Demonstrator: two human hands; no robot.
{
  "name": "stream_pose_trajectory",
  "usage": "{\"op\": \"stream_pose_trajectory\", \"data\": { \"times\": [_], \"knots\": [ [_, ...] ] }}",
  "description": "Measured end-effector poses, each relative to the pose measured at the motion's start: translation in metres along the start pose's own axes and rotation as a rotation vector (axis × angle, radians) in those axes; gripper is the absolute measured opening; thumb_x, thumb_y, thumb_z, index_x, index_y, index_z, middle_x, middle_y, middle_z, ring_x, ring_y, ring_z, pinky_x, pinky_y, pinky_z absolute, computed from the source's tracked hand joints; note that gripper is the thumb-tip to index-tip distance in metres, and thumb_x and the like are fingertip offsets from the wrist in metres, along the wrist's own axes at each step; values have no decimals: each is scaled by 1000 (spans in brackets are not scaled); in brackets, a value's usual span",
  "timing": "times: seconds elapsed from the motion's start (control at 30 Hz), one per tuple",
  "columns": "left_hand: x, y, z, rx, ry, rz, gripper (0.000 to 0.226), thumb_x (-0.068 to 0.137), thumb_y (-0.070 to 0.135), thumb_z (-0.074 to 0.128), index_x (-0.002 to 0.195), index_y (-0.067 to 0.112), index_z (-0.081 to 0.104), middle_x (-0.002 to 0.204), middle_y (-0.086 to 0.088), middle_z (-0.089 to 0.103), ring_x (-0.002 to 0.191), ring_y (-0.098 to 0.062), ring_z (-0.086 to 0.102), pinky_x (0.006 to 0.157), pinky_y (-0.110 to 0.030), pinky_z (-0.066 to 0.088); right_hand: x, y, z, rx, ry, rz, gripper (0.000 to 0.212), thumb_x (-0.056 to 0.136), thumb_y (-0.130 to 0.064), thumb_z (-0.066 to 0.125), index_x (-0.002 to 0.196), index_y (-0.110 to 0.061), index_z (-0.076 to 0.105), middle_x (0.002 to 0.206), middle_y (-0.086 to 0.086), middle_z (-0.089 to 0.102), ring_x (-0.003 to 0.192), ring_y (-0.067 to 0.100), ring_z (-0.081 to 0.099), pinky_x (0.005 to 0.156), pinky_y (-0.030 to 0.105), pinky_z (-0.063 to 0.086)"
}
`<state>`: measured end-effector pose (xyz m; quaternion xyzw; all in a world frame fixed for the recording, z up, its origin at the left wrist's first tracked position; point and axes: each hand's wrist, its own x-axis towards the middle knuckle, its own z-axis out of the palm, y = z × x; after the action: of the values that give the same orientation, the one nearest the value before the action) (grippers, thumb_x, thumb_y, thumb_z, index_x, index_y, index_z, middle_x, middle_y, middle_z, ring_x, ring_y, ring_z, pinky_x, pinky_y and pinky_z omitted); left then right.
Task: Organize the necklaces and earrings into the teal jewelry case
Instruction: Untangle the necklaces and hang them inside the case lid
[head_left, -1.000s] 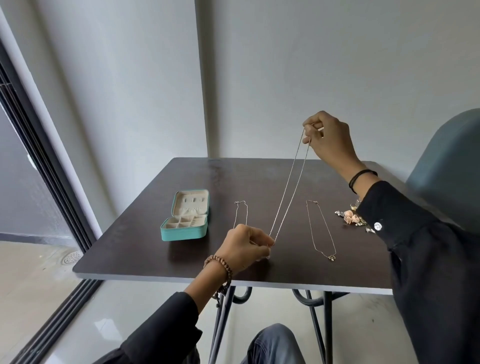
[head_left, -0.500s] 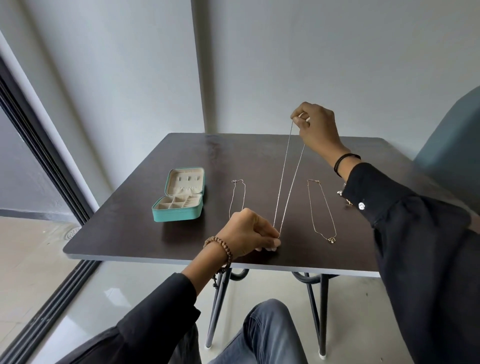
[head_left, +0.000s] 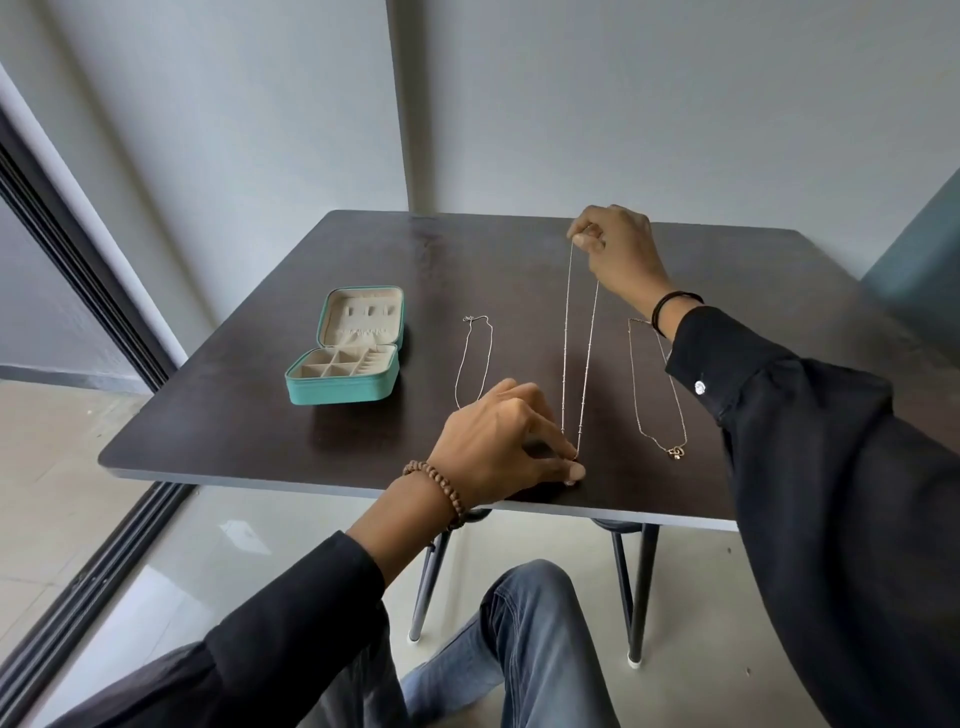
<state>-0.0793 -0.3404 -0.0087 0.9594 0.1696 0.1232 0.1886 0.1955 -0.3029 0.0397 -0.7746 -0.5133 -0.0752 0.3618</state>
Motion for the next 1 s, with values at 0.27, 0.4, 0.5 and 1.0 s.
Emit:
{"op": "stream_pose_trajectory", "data": {
  "times": [0.27, 0.4, 0.5, 1.0],
  "knots": [
    [0, -2, 10, 18, 57, 288, 29, 95, 45, 57, 90, 29, 80, 101, 14, 72, 119, -5, 60, 96, -33, 47, -3, 18, 19, -56, -65, -1, 21, 97, -4, 54, 99, -9, 74, 97, 8, 56, 86, 19, 55, 78, 27, 43],
    [4, -1, 6, 86, 51, 317, 31, 96, 50, 52, 91, 33, 78, 97, 17, 70, 91, -4, 64, 100, -33, 40, -5, 24, 28, -81, -90, 9, 19, 97, -5, 56, 98, -9, 75, 101, 15, 61, 90, 24, 57, 82, 33, 48],
    [6, 1, 3, 153, 57, 320, 34, 96, 53, 49, 89, 36, 77, 95, 19, 68, 85, -4, 61, 99, -35, 38, -7, 28, 34, -103, -120, 17, 17, 97, -7, 59, 99, -12, 75, 100, 12, 60, 93, 25, 58, 84, 36, 49],
    [14, 0, 4, 125, 30, 320, 34, 96, 54, 49, 84, 37, 76, 90, 17, 67, 84, -2, 60, 97, -37, 36, -16, 28, 42, -158, -178, 96, 16, 90, -14, 64, 92, -21, 78, 98, 2, 70, 95, 25, 66, 81, 36, 53]
  ]
}}
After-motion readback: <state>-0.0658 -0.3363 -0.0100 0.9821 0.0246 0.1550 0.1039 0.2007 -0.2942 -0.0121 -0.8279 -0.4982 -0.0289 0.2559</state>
